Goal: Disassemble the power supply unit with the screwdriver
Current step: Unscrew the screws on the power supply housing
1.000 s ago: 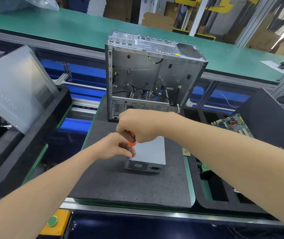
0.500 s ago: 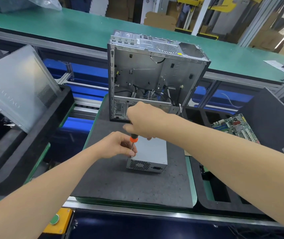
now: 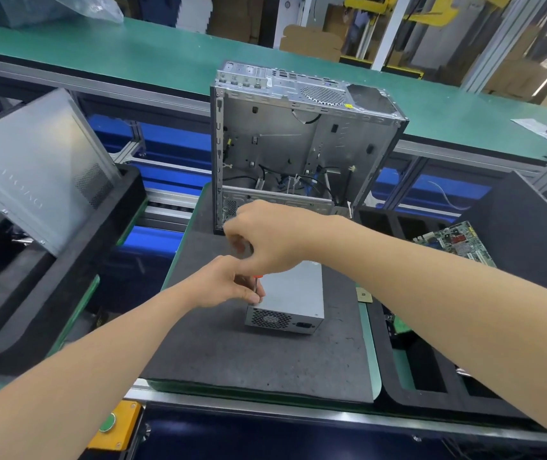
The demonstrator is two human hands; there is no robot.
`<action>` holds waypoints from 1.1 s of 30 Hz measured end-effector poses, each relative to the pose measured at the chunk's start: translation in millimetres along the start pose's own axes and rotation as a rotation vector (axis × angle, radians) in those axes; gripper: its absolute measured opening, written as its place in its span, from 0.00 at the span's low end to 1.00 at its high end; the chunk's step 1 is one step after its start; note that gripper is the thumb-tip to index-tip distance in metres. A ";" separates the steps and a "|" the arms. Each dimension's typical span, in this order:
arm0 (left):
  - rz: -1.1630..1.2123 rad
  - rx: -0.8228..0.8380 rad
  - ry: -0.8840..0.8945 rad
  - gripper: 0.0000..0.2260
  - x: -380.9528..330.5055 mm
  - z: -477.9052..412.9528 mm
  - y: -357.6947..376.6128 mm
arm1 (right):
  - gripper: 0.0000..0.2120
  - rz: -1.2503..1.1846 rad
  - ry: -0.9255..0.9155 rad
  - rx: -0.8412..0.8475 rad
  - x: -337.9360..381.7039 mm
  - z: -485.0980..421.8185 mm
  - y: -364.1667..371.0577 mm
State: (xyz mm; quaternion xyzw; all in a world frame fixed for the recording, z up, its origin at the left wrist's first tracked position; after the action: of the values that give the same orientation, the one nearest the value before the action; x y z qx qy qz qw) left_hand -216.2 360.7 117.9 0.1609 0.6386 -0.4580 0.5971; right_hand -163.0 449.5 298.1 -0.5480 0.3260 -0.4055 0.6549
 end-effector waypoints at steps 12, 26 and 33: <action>-0.059 -0.007 0.013 0.03 -5.1 1.0 -1.2 | 0.11 0.007 0.153 0.032 -10.4 -3.4 4.3; -0.030 -0.008 -0.001 0.05 -1.8 1.4 0.8 | 0.17 0.097 0.074 -0.061 -2.8 -4.6 4.1; -0.070 0.001 -0.007 0.06 -4.3 0.4 -0.1 | 0.19 -0.073 0.303 -0.049 -10.7 -9.8 9.4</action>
State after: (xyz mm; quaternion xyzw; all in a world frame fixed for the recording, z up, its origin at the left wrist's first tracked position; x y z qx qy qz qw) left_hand -215.1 361.8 121.9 0.1370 0.6415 -0.4794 0.5829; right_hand -174.9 455.3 286.8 -0.5078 0.4106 -0.4991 0.5696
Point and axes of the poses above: each hand's wrist, its own z-axis away from the middle knuckle, its own y-axis out of the palm, x = y × z, the point moved 4 cm from there along -z, towards the middle knuckle, and after that the axes turned 3 degrees about -x, right-handed, at the moved point
